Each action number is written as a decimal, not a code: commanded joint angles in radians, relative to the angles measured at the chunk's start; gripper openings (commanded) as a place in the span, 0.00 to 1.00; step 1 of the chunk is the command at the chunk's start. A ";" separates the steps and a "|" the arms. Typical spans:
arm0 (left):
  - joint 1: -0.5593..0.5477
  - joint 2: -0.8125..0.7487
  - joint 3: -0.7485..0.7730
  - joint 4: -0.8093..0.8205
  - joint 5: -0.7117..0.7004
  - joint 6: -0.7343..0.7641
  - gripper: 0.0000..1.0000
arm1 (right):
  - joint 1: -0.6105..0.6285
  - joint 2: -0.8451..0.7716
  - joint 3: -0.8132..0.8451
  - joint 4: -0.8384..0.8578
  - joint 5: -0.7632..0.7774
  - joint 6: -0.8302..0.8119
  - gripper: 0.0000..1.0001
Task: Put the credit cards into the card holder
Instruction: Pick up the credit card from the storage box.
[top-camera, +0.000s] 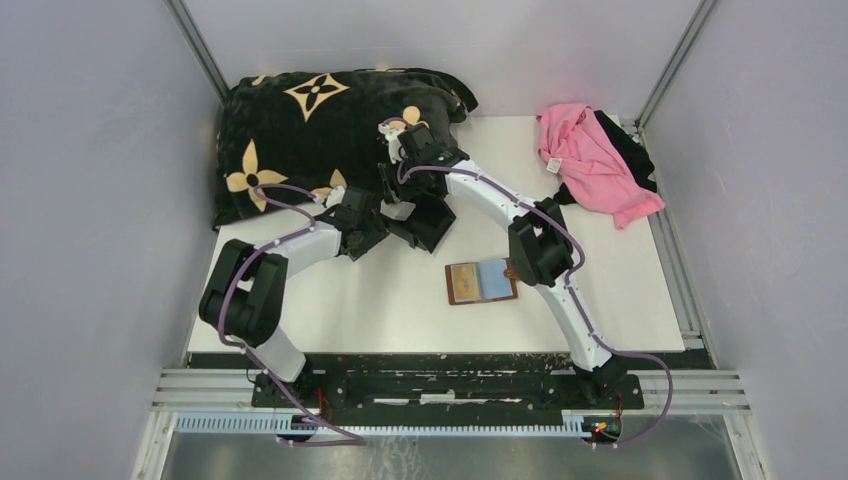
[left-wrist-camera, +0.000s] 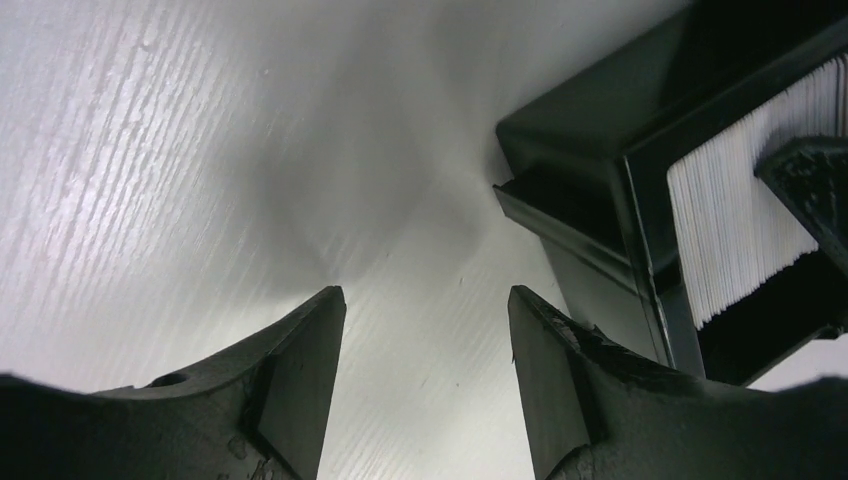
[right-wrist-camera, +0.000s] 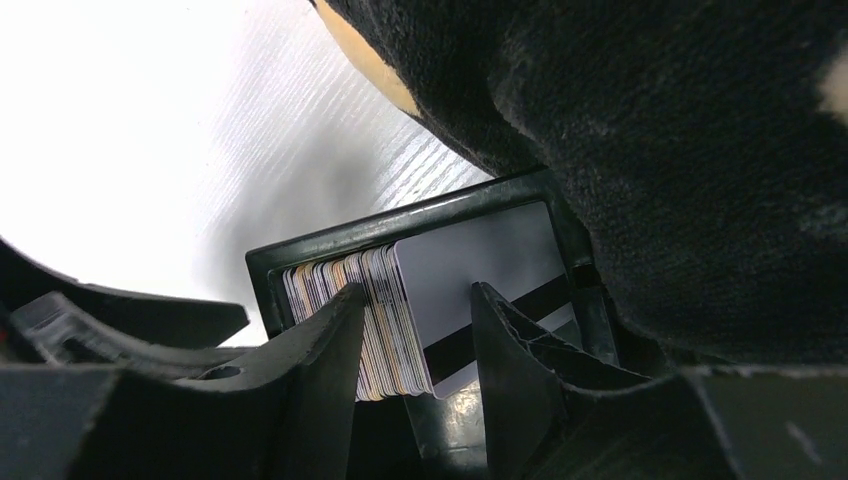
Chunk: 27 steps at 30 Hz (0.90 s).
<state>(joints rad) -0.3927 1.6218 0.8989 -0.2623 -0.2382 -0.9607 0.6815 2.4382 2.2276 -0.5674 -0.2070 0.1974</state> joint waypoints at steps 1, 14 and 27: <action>0.020 0.053 0.053 0.068 0.053 0.027 0.68 | -0.024 0.026 0.025 -0.007 -0.031 0.001 0.48; 0.041 0.168 0.129 0.098 0.134 0.046 0.62 | -0.016 -0.025 -0.027 0.026 -0.097 0.064 0.37; 0.046 0.177 0.130 0.110 0.152 0.054 0.60 | -0.008 -0.079 -0.034 0.024 -0.089 0.076 0.35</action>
<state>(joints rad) -0.3481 1.7641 1.0054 -0.2054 -0.1047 -0.9405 0.6487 2.4310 2.2021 -0.5278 -0.2649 0.2501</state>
